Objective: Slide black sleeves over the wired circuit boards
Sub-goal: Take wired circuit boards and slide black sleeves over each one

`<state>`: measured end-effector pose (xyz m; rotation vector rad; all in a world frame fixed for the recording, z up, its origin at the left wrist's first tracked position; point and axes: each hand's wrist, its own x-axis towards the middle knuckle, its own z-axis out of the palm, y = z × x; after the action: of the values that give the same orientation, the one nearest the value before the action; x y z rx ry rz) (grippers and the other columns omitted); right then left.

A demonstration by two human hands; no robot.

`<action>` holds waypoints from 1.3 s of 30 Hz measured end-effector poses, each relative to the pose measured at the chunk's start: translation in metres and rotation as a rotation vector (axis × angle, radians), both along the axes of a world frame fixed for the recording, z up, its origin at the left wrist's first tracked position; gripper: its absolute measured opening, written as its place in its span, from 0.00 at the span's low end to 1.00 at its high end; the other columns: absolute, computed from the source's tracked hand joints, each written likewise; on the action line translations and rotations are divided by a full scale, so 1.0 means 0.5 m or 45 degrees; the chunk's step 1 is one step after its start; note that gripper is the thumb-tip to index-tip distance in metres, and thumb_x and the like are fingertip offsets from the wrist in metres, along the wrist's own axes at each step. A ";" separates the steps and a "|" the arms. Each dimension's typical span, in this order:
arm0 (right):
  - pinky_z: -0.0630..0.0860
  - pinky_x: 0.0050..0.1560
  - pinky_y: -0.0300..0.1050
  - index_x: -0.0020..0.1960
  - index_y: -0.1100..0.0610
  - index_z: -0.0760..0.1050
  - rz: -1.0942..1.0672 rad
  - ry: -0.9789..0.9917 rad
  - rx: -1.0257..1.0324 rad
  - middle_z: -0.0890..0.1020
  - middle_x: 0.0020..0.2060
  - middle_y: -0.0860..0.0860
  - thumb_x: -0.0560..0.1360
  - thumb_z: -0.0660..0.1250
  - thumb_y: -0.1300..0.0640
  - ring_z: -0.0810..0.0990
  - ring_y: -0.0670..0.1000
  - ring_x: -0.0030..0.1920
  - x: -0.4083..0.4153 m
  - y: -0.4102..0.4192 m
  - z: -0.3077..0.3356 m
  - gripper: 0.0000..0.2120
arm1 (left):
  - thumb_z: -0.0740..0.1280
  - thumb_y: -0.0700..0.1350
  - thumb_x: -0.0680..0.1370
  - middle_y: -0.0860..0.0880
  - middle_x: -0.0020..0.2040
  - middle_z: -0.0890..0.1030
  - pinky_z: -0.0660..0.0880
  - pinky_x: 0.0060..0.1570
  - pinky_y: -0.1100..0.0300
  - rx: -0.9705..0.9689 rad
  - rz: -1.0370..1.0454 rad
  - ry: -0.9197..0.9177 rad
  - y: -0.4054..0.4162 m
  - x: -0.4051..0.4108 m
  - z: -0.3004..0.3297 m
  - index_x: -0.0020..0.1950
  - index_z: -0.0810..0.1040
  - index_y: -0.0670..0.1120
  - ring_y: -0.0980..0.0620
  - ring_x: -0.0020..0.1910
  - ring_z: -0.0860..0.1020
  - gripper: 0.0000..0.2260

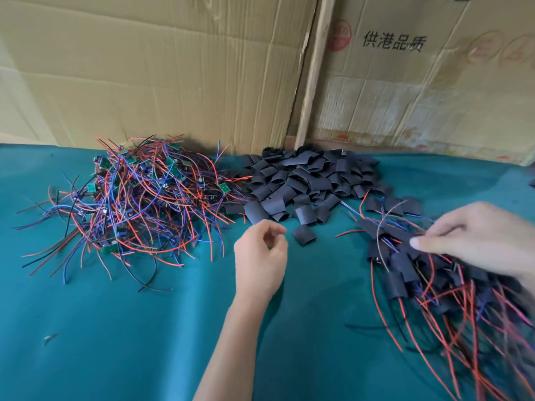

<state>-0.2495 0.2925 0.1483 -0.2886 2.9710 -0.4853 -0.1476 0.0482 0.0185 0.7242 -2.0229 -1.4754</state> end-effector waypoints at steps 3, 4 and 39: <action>0.69 0.37 0.36 0.40 0.32 0.80 0.099 0.298 -0.219 0.82 0.29 0.36 0.65 0.76 0.40 0.80 0.47 0.39 0.009 -0.074 -0.005 0.07 | 0.64 0.35 0.75 0.50 0.42 0.82 0.73 0.46 0.60 -0.108 0.195 0.018 -0.011 0.002 0.001 0.45 0.81 0.47 0.52 0.40 0.78 0.09; 0.69 0.37 0.36 0.41 0.36 0.81 0.201 0.278 -0.251 0.83 0.31 0.36 0.64 0.74 0.40 0.81 0.45 0.40 0.011 -0.118 -0.022 0.06 | 0.64 0.34 0.75 0.49 0.44 0.82 0.71 0.46 0.62 -0.133 0.243 0.019 -0.013 0.003 0.002 0.45 0.81 0.46 0.53 0.41 0.77 0.09; 0.69 0.28 0.40 0.50 0.66 0.83 0.036 -0.850 -1.671 0.78 0.31 0.53 0.81 0.66 0.58 0.72 0.51 0.29 0.043 -0.244 -0.206 0.12 | 0.61 0.45 0.69 0.56 0.30 0.71 0.70 0.30 0.55 -0.472 -0.355 0.317 0.109 0.024 -0.001 0.40 0.68 0.51 0.53 0.29 0.68 0.03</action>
<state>-0.2280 0.1705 0.0454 -0.1858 1.6342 -1.9610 -0.1355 0.1030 0.0182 0.1048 -2.1731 -1.2065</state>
